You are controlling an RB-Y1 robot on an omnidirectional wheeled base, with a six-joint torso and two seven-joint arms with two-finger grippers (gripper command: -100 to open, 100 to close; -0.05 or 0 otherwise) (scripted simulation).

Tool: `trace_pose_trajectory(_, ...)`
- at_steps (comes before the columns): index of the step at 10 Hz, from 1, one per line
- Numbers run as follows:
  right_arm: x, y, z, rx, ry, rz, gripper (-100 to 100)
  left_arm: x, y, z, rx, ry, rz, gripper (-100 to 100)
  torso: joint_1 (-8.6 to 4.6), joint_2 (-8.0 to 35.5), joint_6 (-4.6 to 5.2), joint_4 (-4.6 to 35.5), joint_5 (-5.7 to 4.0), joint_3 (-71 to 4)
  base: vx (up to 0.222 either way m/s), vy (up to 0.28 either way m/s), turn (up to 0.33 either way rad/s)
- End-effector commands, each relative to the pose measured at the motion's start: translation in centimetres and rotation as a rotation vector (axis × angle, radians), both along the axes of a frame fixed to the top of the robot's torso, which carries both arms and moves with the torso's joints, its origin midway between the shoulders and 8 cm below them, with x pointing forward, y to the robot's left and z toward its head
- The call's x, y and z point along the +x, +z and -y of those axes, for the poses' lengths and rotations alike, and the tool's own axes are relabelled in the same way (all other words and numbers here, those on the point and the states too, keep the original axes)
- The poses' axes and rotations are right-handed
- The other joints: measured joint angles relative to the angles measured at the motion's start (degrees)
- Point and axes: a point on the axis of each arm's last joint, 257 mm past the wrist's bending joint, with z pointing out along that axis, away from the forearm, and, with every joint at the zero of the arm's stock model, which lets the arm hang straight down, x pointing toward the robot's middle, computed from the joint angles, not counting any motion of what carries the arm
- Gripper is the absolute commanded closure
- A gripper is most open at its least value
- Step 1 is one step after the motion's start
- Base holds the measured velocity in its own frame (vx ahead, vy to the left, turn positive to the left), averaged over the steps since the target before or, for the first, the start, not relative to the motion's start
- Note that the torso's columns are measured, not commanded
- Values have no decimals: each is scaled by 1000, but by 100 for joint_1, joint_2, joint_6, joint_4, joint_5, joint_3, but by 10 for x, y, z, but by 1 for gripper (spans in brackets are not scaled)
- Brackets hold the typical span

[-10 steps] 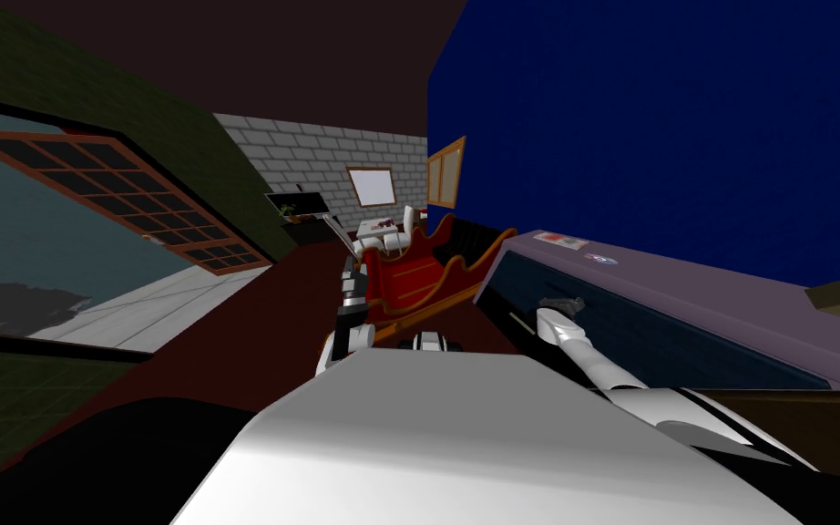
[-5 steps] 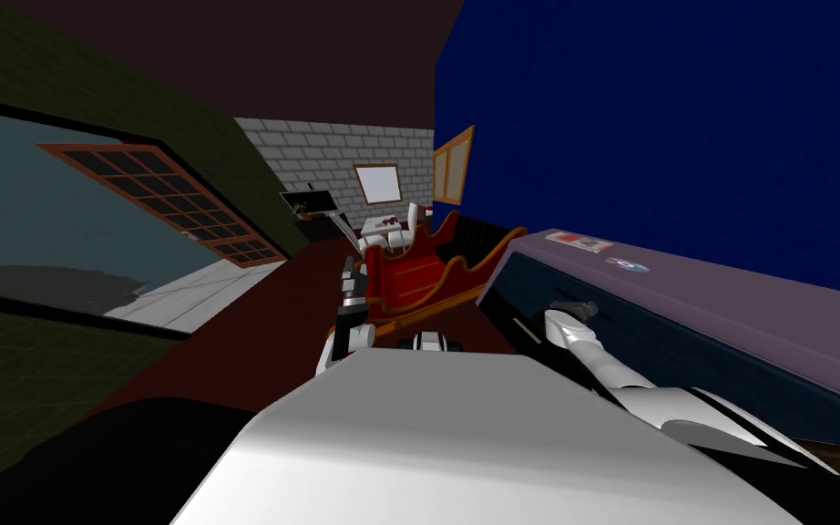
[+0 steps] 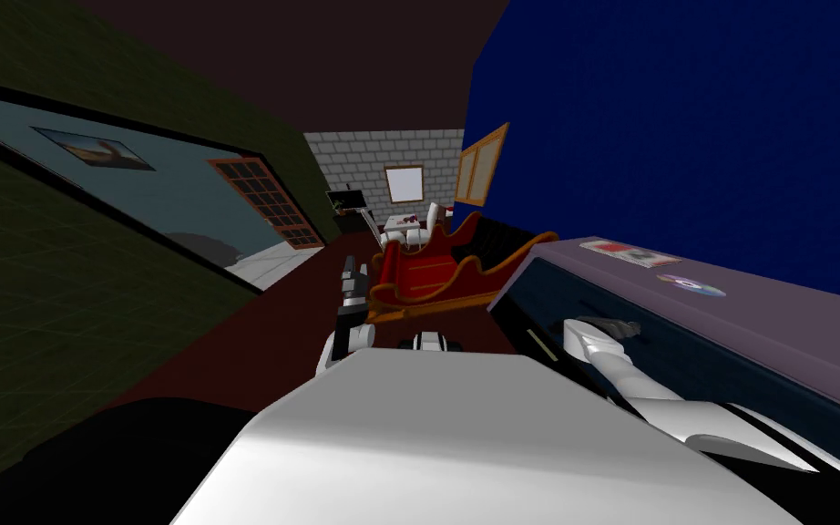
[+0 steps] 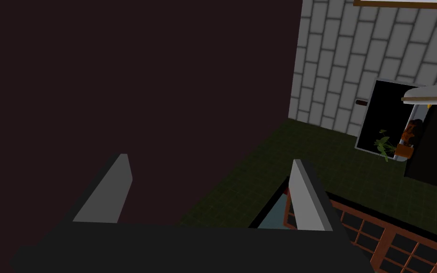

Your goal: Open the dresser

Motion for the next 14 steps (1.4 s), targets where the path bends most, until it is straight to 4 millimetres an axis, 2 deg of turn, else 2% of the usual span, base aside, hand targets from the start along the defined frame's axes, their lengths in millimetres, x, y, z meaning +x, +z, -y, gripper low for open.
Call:
trace_pose_trajectory(1,-34,-3,16,2,-76,2,-100,0,0,0,0,0,0,0,1,1,-2,-1,1,-1,-109,-28,285)
trace_pose_trajectory(2,-34,-3,16,2,-76,2,-100,0,0,0,0,0,0,0,-2,-10,1,-2,1,-7,-27,-25,33)
trace_pose_trajectory(3,-62,-3,30,2,-141,2,-100,0,0,0,0,0,0,0,-4,-25,5,-7,1,-16,-60,-40,261)
trace_pose_trajectory(5,-62,-3,30,2,-141,2,-100,0,0,0,0,0,0,0,-1,5,-2,1,0,2,-58,-21,183)
trace_pose_trajectory(6,-91,-2,42,0,-205,3,-100,0,0,0,0,0,0,0,6,4,3,1,3,2,-89,-17,384)
trace_pose_trajectory(7,-91,-2,42,0,-205,3,-100,0,0,0,0,0,0,0,3,14,-9,3,2,7,-92,-11,358)
trace_pose_trajectory(8,-121,0,53,-3,-269,5,-100,0,0,0,0,0,0,0,0,14,8,4,2,8,-117,-14,306)
trace_pose_trajectory(11,-123,-1,53,-3,-272,2,-100,0,0,0,0,0,0,0,-1,-10,4,-3,1,-6,-62,0,63)
trace_pose_trajectory(12,-151,2,62,-7,-334,7,-100,0,0,0,0,0,0,0,-1,-20,-1,-6,1,-13,-75,6,364)
trace_pose_trajectory(13,-151,2,62,-7,-334,7,-100,0,0,0,0,0,0,0,2,2,-13,0,2,-2,-89,-9,304)
trace_pose_trajectory(14,-181,5,70,-13,-398,10,-100,0,0,0,0,0,0,0,-3,10,-2,3,0,6,-103,-15,412)
